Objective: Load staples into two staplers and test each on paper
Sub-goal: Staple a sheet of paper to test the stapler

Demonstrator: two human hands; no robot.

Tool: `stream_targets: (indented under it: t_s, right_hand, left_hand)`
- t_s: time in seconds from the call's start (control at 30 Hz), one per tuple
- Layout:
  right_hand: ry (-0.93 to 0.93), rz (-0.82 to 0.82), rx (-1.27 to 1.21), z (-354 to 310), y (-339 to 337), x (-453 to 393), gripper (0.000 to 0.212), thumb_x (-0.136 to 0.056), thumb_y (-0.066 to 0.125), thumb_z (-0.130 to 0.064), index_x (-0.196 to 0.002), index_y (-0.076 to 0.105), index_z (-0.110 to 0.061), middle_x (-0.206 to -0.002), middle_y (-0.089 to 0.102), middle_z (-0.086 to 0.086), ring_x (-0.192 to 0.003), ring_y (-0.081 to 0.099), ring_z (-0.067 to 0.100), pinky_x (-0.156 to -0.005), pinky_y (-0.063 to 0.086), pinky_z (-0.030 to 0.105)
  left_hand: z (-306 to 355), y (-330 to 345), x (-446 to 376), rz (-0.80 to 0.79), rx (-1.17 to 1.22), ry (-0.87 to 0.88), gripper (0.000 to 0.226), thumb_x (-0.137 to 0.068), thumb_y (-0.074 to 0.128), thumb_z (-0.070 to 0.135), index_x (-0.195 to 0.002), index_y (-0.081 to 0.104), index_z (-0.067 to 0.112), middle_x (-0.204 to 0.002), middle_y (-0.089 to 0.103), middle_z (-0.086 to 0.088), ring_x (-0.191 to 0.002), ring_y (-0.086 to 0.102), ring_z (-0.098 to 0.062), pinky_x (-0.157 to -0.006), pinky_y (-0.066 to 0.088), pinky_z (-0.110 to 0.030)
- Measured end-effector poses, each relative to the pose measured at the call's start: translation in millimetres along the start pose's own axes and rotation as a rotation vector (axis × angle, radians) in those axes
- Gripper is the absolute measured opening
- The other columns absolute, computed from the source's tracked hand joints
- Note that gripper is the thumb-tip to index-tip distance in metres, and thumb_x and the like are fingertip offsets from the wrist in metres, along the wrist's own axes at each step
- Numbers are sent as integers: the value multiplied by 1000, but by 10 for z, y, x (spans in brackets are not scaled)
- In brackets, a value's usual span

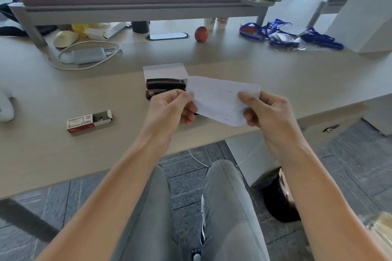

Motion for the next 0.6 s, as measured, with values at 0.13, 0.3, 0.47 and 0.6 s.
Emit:
stream_targets:
  t_s: [0.13, 0.3, 0.47, 0.6]
  right_hand:
    - [35, 60, 0, 11, -240, 201, 27, -93, 75, -23, -92, 76, 4, -55, 57, 2, -51, 44, 14, -55, 37, 27]
    - [71, 136, 36, 61, -491, 422, 25, -91, 77, -25, -93, 79, -1, -61, 61, 4, -56, 50, 14, -62, 44, 31]
    - [77, 209, 2, 62, -675, 629, 17, -93, 75, -29, -89, 82, -15, -83, 76, 18, -73, 68, 20, -79, 59, 40]
    - [77, 289, 52, 103, -869, 760, 42, -100, 61, -44, -88, 83, -11, -92, 83, 6, -95, 75, 22, -92, 57, 38]
  left_hand:
    - [-100, 191, 103, -47, 4, 0, 17, -97, 62, 13, -83, 69, 6, -73, 68, -11, -61, 58, -20, -60, 50, -32]
    - [-225, 379, 188, -101, 33, -17, 17, -96, 63, 14, -83, 69, 5, -75, 68, -12, -63, 59, -23, -59, 50, -32]
    - [-345, 653, 198, -133, 103, -112, 48, -102, 50, 39, -92, 68, -4, -79, 71, -20, -62, 64, -28, -59, 55, -33]
    - [-439, 904, 218, -232, 103, -191, 44, -104, 44, 33, -102, 67, -4, -93, 74, -27, -77, 74, -35, -72, 63, -40]
Point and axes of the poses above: each hand's wrist, its own x-axis away from the middle knuckle, its own y-axis out of the palm, z = x × y, the point moved 9 cm from there along -x, towards the middle knuckle
